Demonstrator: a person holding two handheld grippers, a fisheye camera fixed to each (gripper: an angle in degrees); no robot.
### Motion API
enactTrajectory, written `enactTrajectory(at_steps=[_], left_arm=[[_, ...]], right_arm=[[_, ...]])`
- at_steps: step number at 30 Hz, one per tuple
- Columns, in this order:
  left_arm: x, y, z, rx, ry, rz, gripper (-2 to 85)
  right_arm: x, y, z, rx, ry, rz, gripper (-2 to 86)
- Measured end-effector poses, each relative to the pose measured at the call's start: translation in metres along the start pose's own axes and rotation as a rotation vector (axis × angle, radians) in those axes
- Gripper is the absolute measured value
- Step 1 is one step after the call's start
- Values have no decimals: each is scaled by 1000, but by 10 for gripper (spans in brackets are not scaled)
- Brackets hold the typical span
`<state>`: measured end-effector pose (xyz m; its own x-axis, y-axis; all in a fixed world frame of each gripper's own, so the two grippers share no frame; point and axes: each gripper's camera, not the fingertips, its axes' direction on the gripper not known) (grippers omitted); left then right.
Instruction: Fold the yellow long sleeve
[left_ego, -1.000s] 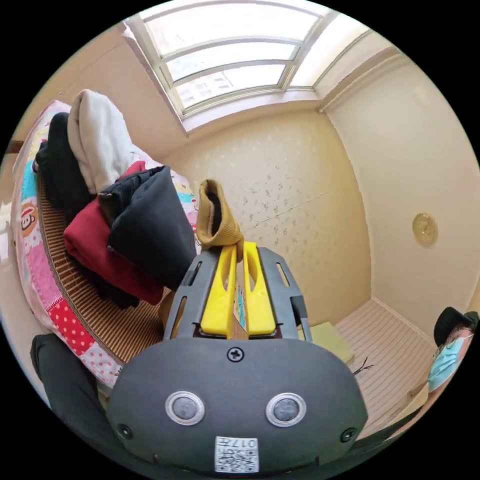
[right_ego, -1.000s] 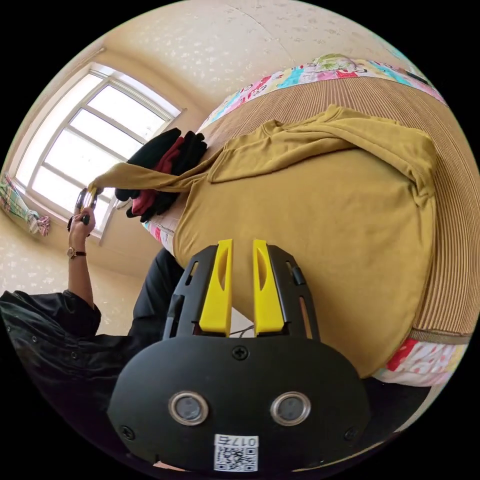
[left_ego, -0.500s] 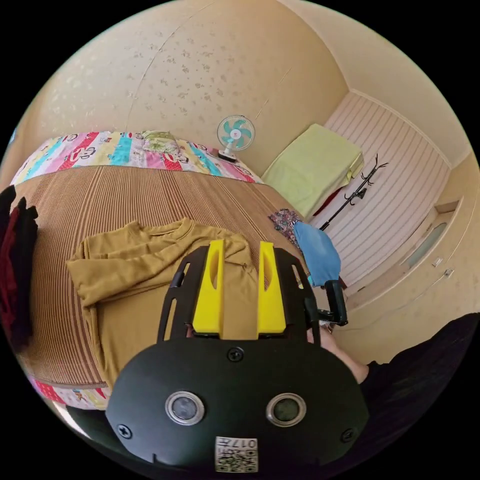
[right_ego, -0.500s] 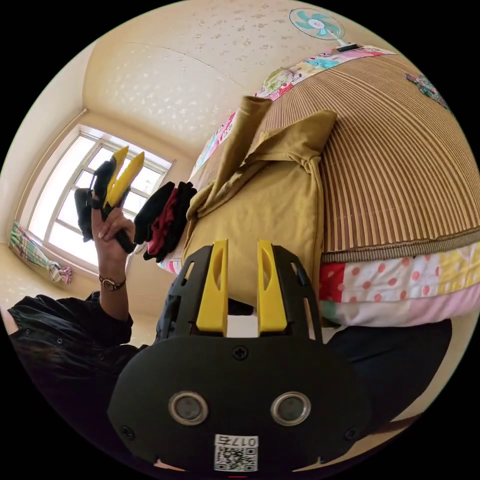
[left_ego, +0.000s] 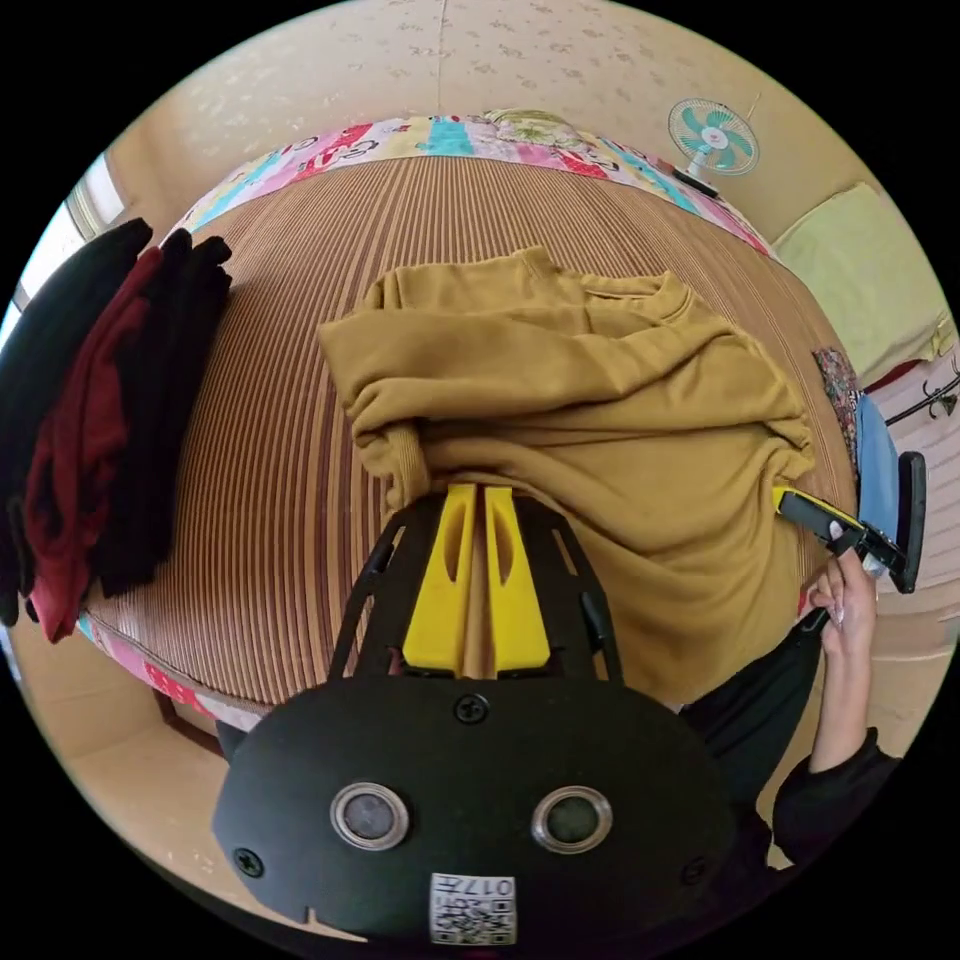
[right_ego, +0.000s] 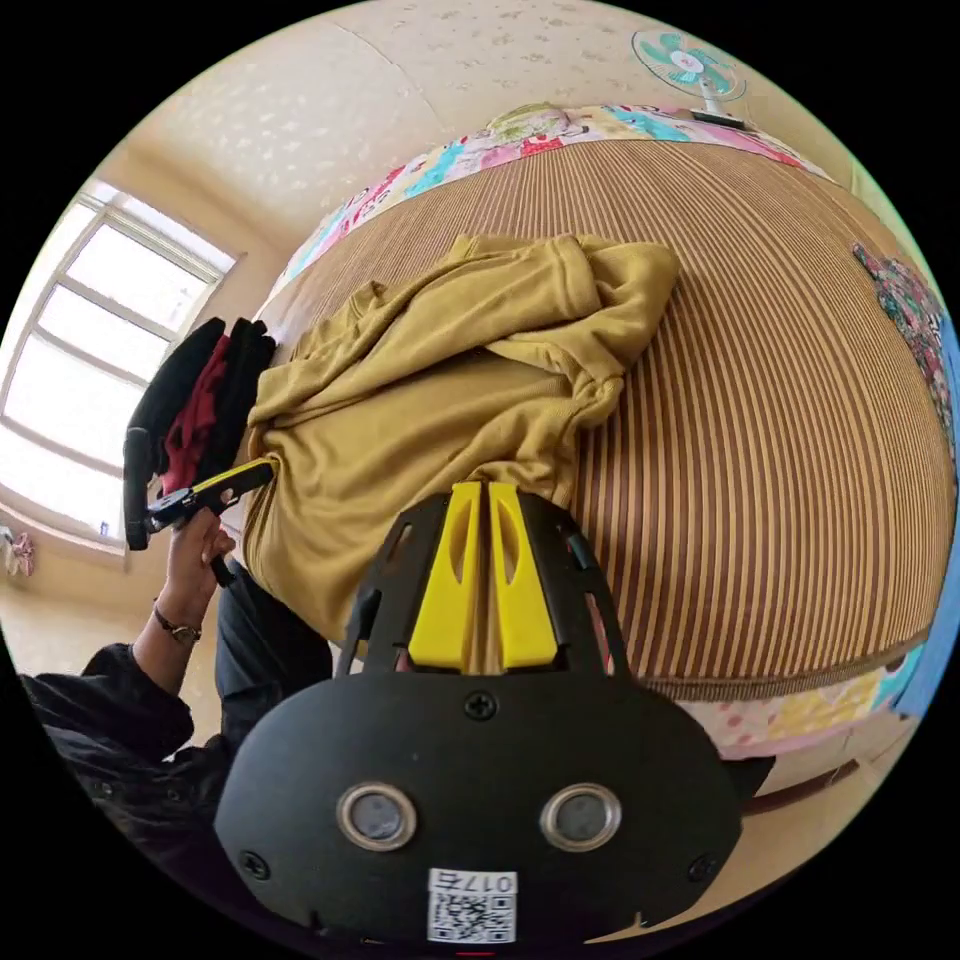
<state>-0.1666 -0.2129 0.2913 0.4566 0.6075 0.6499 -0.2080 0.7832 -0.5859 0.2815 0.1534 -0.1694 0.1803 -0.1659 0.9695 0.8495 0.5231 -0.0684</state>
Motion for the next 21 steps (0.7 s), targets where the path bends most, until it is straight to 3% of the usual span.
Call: enactTrajectory(at_steps=[3,5,8,10,12,14,17,19,21], left_arm=[[-8,-88,15,-13,43,-53,-1],[-34,-134,-14,110,163,-139,3],[-64,-136,-79,391,251,-106,14],[-81,-118,-93,430,239,-76,37],[-95,-95,-83,391,244,-39,75],[-116,-66,-42,236,228,-64,109],[-136,-29,24,23,292,-147,105],[-143,0,31,89,350,-143,77],[-148,18,38,8,443,-145,56]], right_arm=[[9,-88,9,6,25,43,18],[17,-125,-10,65,11,114,26],[2,-129,-94,369,-21,17,51],[-5,-113,-124,419,43,-39,77],[5,-80,-126,363,121,-55,106],[28,-52,-107,282,142,-2,121],[67,-4,-61,142,-33,85,125],[78,27,-45,139,-129,108,95],[82,59,-48,101,-195,126,63]])
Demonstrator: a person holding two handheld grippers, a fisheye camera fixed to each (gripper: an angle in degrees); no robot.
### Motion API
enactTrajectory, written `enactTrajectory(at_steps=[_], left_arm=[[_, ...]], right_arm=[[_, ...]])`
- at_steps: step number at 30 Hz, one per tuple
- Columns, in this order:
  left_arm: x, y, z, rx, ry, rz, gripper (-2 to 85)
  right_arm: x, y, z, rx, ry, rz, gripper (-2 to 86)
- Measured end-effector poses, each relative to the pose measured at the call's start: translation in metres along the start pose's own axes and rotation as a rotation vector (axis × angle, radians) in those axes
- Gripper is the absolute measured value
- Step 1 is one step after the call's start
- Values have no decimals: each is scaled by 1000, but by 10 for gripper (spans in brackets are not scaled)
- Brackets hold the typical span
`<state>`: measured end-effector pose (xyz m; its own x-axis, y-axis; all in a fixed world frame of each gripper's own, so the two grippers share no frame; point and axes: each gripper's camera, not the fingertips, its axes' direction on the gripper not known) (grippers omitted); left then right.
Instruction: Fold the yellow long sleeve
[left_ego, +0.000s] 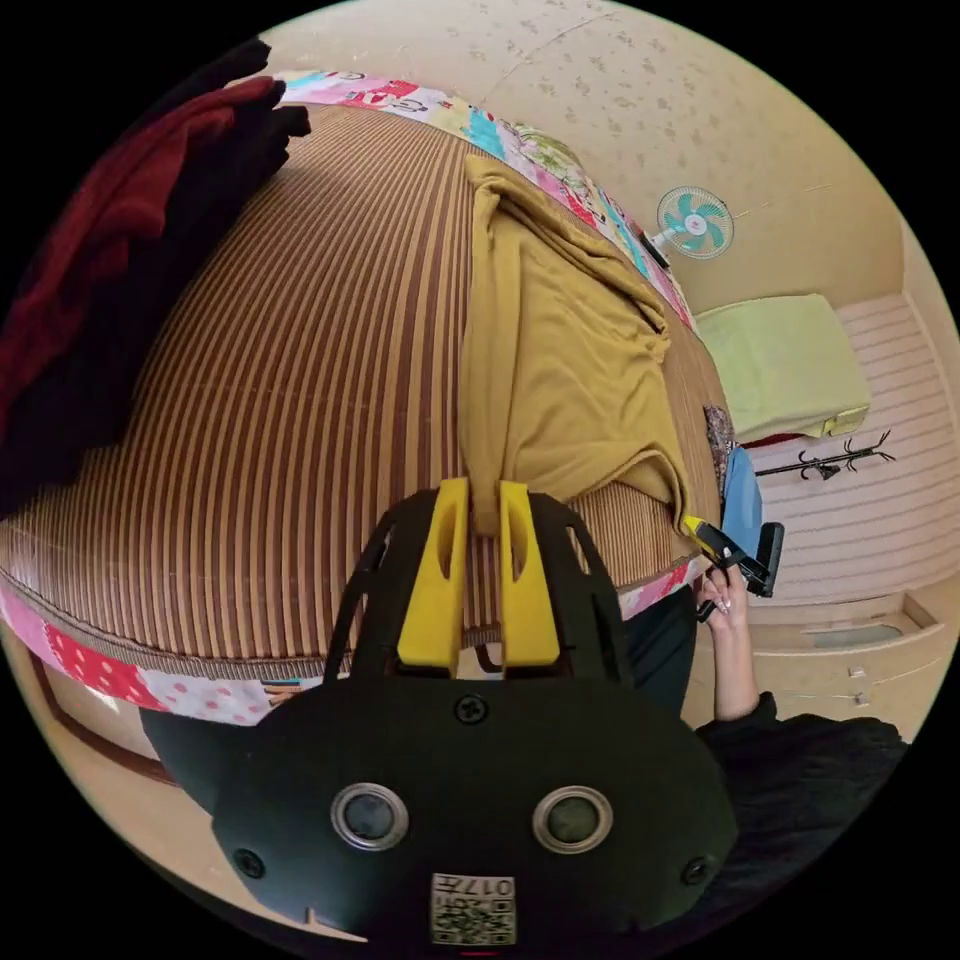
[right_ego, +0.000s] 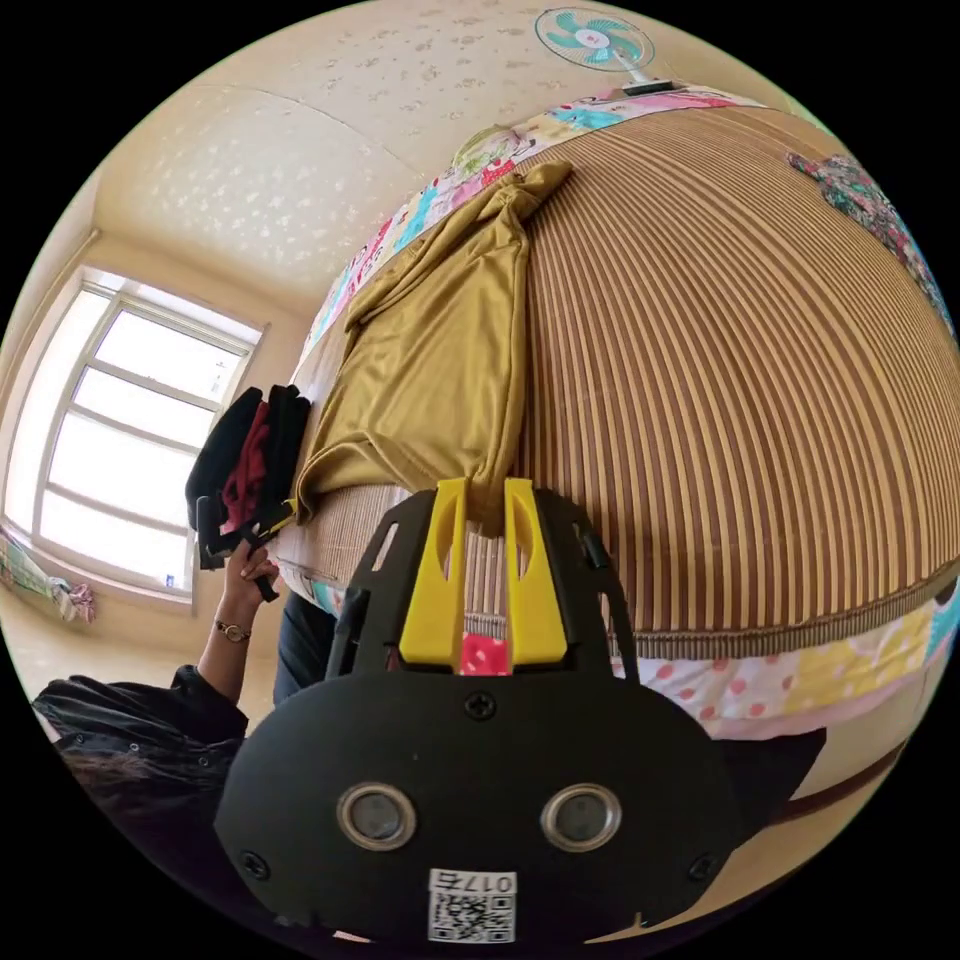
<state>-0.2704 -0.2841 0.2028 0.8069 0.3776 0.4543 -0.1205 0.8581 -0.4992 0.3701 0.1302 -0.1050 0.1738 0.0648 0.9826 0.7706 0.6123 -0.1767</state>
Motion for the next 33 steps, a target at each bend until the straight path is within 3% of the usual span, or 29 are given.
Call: enactTrajectory(at_steps=[4,7,10,14,17,21,24,26,29,33], left_arm=[[-37,41,-13,-38,148,-98,49],[-66,68,-33,3,225,-117,49],[-83,91,-39,-6,336,-132,46],[-73,117,-96,139,656,-48,44],[-61,120,-149,274,720,8,44],[-47,90,-178,362,672,34,43],[-41,19,-169,372,601,-44,48],[-31,-57,-152,360,443,-44,65],[-33,-113,-123,333,261,-95,100],[-54,-101,-88,277,281,-103,127]], right_arm=[[10,38,-33,21,47,58,41],[22,64,-77,144,29,80,31],[41,75,-91,100,-80,122,27],[26,94,-147,182,-542,3,25],[-2,96,-203,291,-565,-107,22],[-33,54,-245,415,-399,-162,11],[-39,-15,-250,568,-328,-109,12],[-42,-70,-242,614,-205,-32,16],[-69,-141,-213,488,-107,-76,37],[-101,-133,-137,221,-76,-252,113]])
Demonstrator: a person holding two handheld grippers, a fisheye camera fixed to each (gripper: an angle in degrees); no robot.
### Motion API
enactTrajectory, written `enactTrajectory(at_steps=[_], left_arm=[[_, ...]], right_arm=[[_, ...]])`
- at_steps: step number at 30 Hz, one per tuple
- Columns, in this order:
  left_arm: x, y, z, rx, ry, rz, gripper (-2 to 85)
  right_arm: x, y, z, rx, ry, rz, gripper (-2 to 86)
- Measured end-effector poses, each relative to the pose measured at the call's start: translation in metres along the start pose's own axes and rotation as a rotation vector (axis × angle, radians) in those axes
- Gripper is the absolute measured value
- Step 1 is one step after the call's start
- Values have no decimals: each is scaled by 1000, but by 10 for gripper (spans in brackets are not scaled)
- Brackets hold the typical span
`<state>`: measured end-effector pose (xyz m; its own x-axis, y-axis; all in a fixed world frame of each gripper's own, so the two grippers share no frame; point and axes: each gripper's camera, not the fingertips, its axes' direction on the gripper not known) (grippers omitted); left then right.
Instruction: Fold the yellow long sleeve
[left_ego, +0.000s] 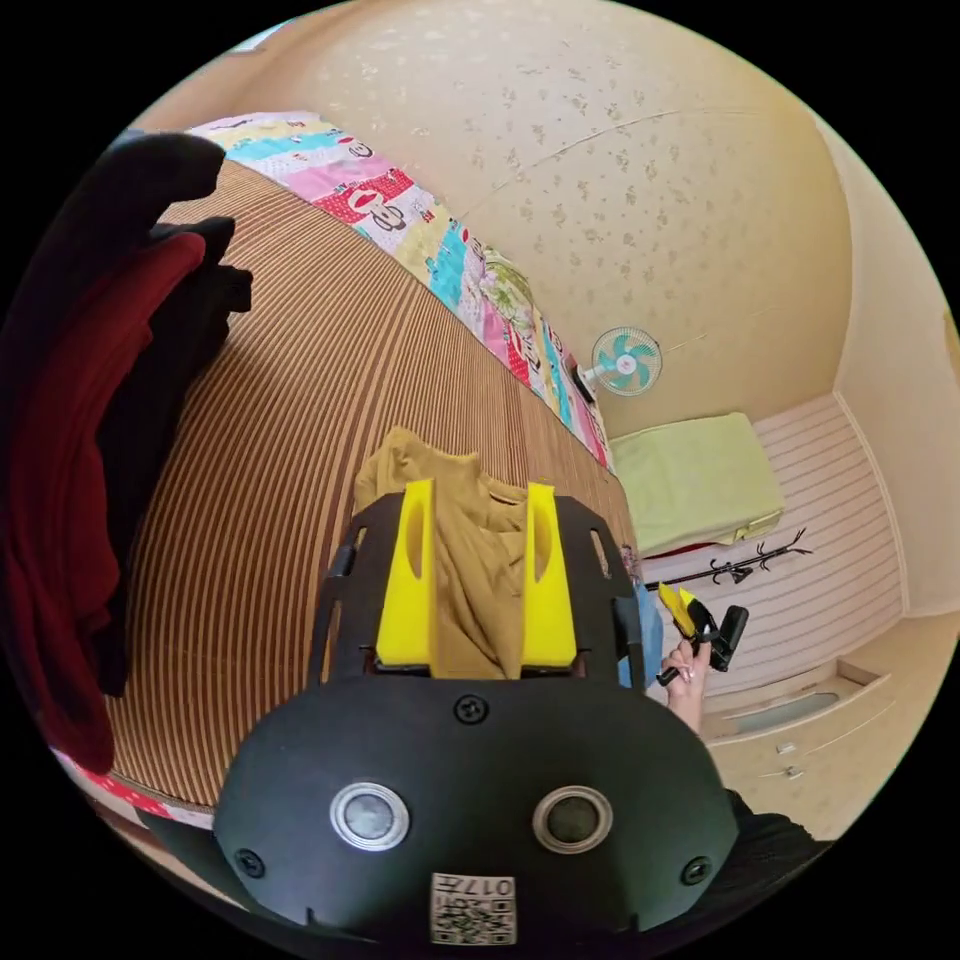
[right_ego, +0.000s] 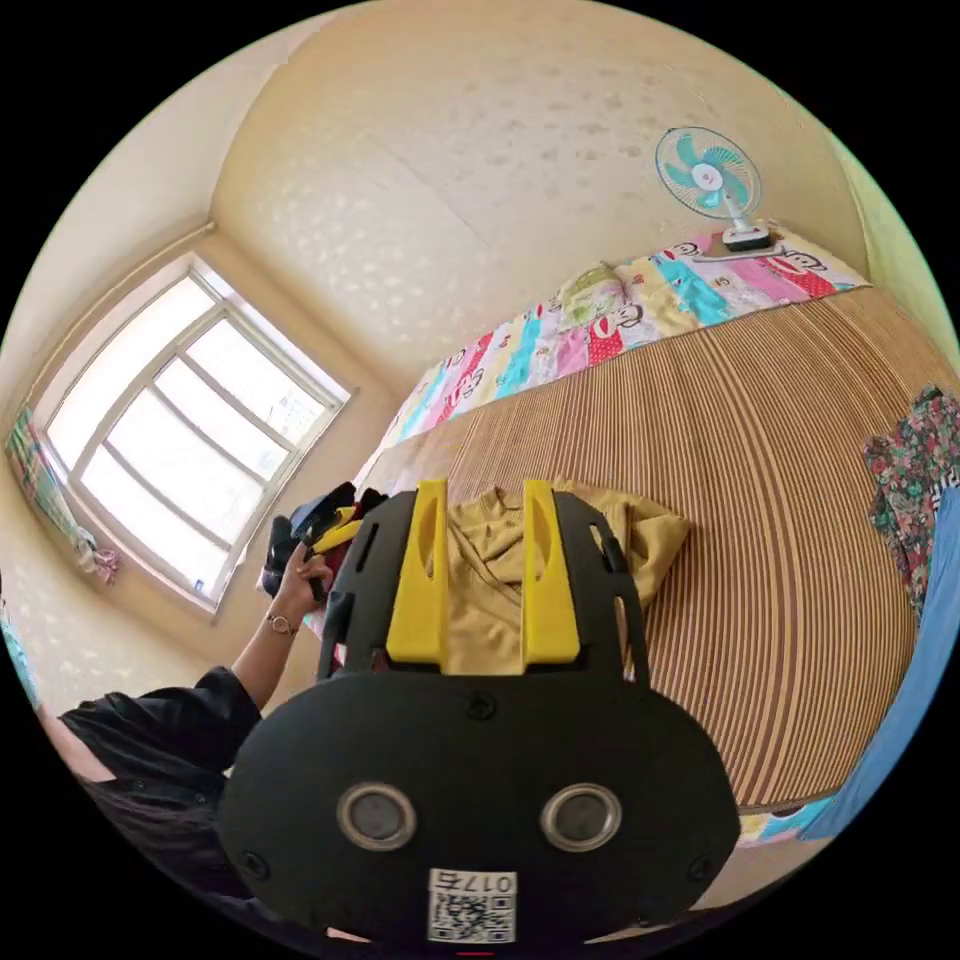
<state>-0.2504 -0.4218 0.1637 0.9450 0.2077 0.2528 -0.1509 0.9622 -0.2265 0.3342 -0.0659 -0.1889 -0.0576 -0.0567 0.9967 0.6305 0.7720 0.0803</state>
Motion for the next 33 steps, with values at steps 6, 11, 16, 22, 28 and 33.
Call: enactTrajectory(at_steps=[6,11,16,22,28,33], left_arm=[[-66,51,22,-46,-115,-66,127],[-74,47,36,-81,-12,-37,34],[-40,34,44,-129,-32,107,2],[-12,37,46,-28,-99,107,86],[21,4,82,-87,-132,148,110],[38,-16,161,-322,-288,205,79]], right_arm=[[24,101,129,-374,149,53,114],[0,116,91,-62,53,131,39],[-53,30,44,112,206,-115,34],[-5,-88,111,-79,517,-138,51],[55,-37,136,-114,439,227,93],[3,63,125,17,397,137,90]])
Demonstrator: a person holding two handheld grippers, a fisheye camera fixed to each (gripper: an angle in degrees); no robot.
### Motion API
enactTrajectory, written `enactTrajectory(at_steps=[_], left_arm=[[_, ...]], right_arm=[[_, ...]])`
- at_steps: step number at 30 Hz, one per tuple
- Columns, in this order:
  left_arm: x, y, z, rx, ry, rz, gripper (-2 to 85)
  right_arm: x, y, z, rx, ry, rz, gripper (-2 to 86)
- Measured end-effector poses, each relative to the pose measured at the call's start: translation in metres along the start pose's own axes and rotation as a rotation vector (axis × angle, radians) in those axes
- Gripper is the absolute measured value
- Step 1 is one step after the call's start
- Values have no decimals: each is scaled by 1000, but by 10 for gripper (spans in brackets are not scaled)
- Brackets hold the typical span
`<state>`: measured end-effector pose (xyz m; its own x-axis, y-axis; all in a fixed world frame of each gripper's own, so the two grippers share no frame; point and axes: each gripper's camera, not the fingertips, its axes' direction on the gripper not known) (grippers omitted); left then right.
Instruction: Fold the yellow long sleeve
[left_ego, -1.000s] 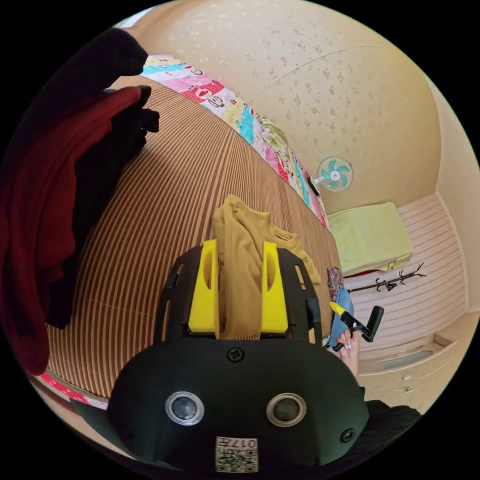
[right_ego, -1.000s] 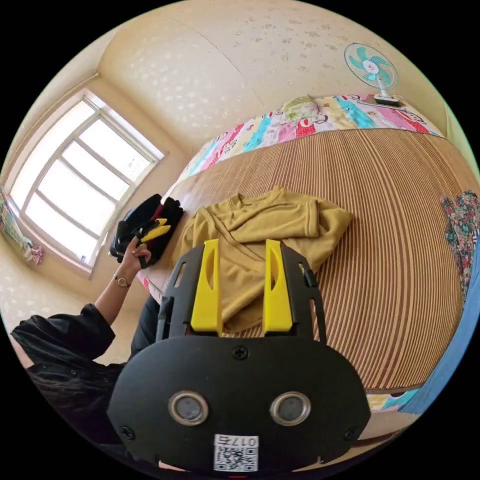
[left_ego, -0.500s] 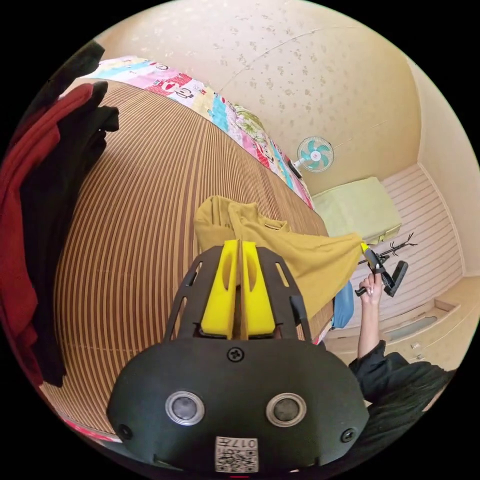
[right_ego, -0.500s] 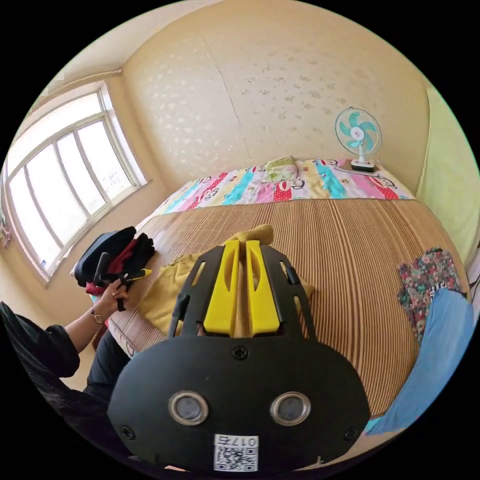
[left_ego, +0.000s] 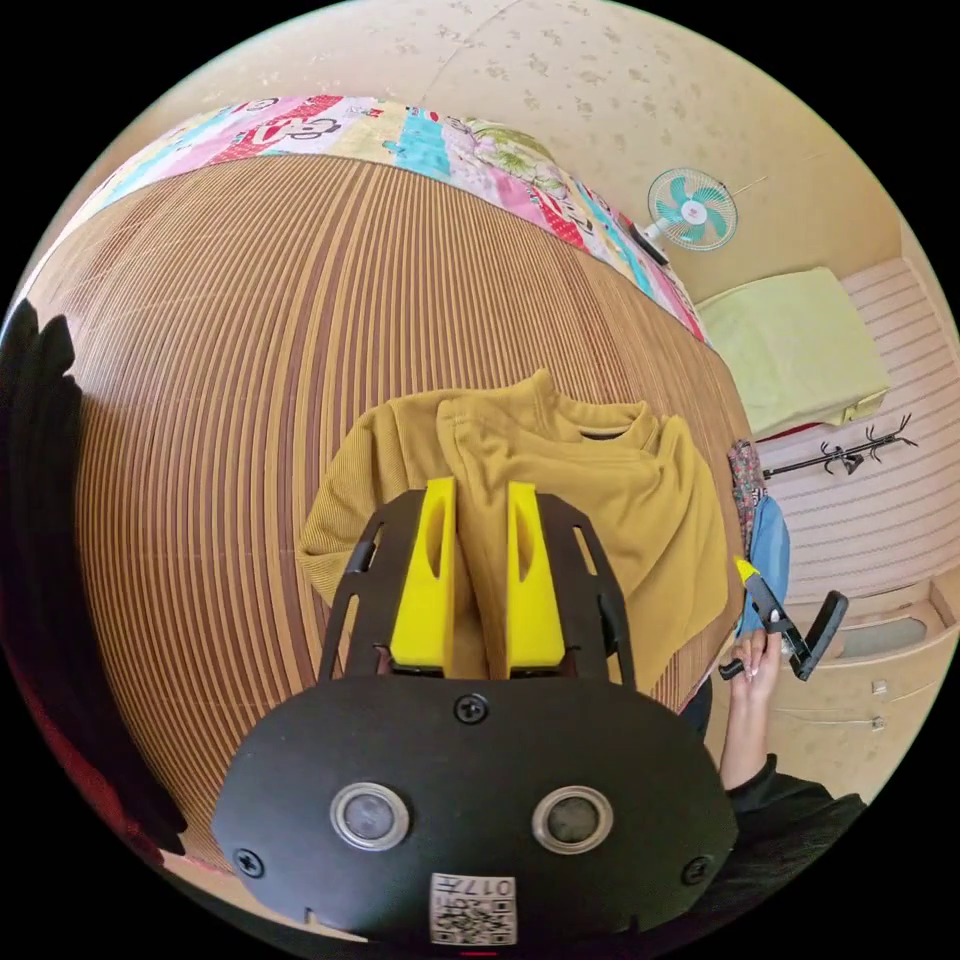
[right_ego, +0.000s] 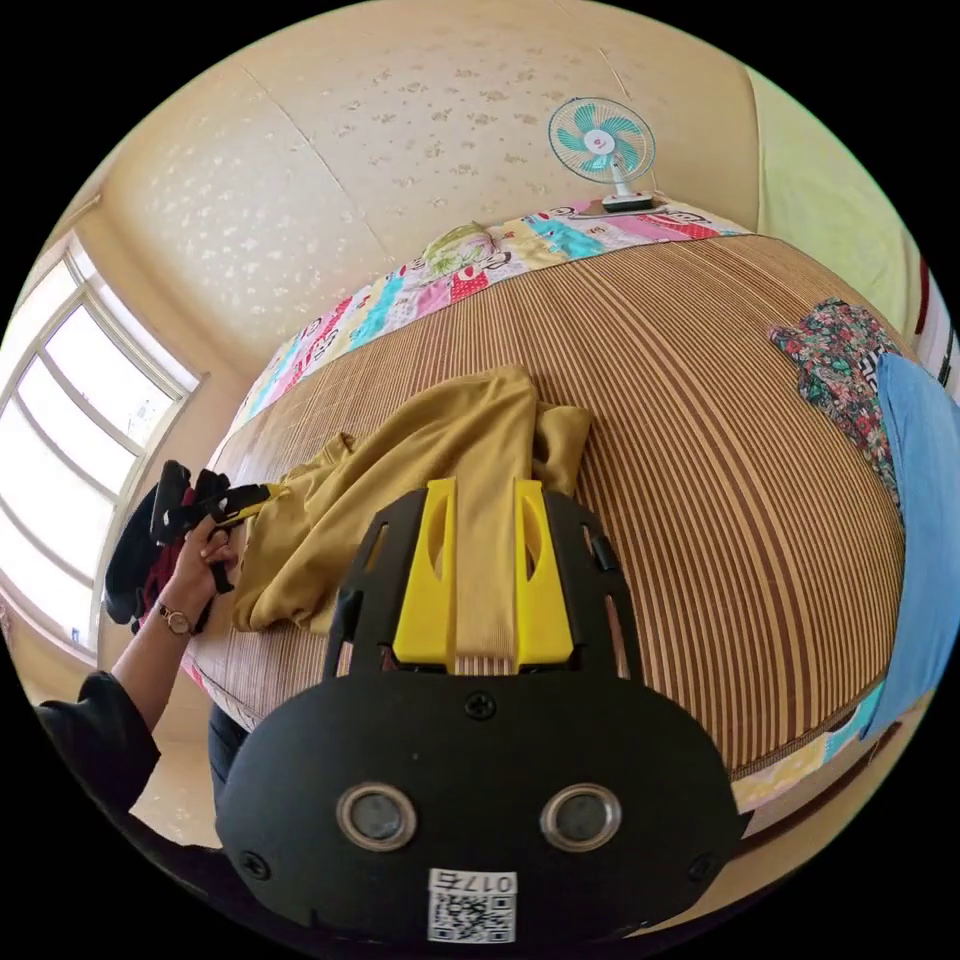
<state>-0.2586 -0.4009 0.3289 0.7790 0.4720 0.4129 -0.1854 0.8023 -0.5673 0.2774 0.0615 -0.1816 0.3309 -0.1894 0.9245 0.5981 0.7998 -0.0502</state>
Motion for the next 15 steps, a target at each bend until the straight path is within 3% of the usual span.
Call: enactTrajectory(at_steps=[2,5,7,12,15], left_arm=[[13,4,-6,35,-75,32,39],[13,23,-65,309,62,28,35],[1,21,-88,372,108,-48,40],[-32,1,-87,199,111,-105,120],[-32,49,-88,175,126,-60,145]], right_arm=[[0,29,-3,-33,-8,-31,94],[15,61,-15,-63,29,-56,100],[29,67,-23,-63,43,-40,107],[52,52,-27,-61,-150,10,126],[50,49,-14,-103,-179,-5,122]])
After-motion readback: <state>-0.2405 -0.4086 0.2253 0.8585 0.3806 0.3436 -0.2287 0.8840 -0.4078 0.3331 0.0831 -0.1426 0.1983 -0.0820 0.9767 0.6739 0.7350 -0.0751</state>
